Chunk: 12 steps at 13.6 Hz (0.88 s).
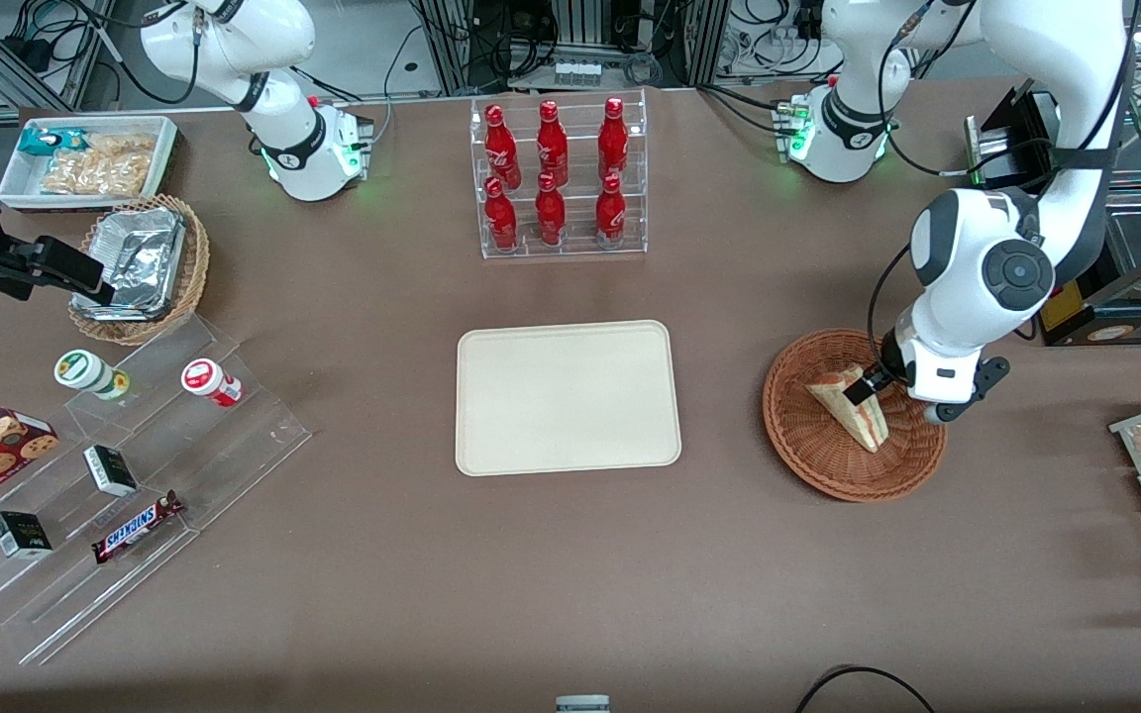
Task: Place sandwich from basket to tray
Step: 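Lower the left gripper and close it on the wrapped sandwich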
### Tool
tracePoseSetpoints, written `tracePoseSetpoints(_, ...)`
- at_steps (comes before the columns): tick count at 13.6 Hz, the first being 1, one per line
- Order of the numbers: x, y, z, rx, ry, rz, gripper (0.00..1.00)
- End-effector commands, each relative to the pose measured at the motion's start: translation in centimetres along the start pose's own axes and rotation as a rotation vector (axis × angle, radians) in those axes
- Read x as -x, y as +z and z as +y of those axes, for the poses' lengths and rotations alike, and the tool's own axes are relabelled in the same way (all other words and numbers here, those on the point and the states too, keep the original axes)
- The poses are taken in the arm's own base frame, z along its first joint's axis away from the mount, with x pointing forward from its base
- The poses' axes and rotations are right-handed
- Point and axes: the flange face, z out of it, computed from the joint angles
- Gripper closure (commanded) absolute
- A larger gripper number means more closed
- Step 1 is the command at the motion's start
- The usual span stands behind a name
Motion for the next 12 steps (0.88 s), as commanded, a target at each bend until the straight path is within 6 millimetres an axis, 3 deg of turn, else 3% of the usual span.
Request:
tracePoseSetpoints(1, 0.3, 1.4, 0.5, 0.003, -0.067, -0.005, 0.00)
tracePoseSetpoints(3, 0.3, 2.2, 0.7, 0.003, -0.142, -0.006, 0.00)
tracePoseSetpoints(10, 0.1, 5.4, 0.6, -0.021, -0.170, -0.027, 0.00)
tracePoseSetpoints(11, 0.1, 6.2, 0.5, -0.031, -0.179, -0.037, 0.04)
tracePoseSetpoints(12, 0.2, 6.4, 0.5, -0.035, -0.211, -0.040, 0.17)
